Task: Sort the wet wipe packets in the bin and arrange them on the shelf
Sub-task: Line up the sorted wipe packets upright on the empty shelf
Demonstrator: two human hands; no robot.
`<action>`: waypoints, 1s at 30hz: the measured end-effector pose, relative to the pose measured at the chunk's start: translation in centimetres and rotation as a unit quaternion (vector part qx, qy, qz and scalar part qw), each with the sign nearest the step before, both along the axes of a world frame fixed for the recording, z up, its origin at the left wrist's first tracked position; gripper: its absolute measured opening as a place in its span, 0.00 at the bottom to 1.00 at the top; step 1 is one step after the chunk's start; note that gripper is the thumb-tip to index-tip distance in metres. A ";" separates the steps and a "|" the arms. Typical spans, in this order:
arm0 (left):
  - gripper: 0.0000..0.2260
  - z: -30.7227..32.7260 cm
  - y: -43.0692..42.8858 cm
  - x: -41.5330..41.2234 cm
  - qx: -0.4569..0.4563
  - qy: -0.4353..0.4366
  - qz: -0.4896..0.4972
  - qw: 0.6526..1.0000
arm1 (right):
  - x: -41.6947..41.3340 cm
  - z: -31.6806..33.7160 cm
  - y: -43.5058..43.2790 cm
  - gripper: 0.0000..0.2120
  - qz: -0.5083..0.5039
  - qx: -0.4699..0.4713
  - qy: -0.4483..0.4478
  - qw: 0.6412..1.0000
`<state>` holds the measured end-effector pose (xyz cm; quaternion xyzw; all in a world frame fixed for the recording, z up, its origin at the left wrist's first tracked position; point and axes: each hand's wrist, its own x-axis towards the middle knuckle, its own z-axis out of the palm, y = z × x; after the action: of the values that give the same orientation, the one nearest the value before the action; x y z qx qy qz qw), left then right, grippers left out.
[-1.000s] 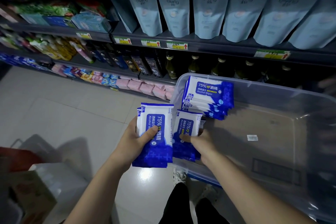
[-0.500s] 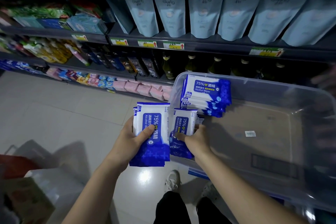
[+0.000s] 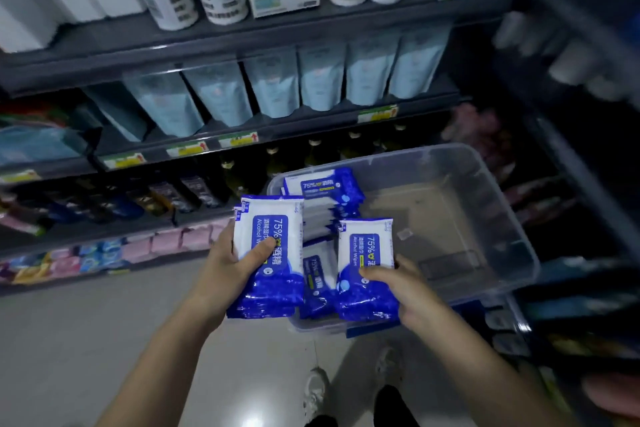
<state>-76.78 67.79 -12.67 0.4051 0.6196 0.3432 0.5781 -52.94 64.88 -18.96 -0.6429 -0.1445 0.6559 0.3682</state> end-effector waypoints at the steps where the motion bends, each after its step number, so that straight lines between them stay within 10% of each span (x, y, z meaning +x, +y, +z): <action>1: 0.13 0.4 0.3 0.9 0.014 0.004 -0.032 0.999 | 1.0 0.7 -0.9 0.21 -0.020 0.010 0.002 1.000; 13: 0.18 6.0 -5.0 22.0 0.246 0.047 -0.361 0.898 | 15.2 10.3 -19.0 0.21 -0.302 0.127 -0.087 0.941; 30: 0.35 14.9 -40.2 55.8 0.362 -0.072 -0.597 0.712 | 34.3 19.7 -61.1 0.18 -0.629 0.227 -0.183 0.720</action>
<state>-20.93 27.59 2.22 0.8432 0.0327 0.1528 0.5145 -18.69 3.82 0.77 -0.5906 0.0841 0.0904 0.7974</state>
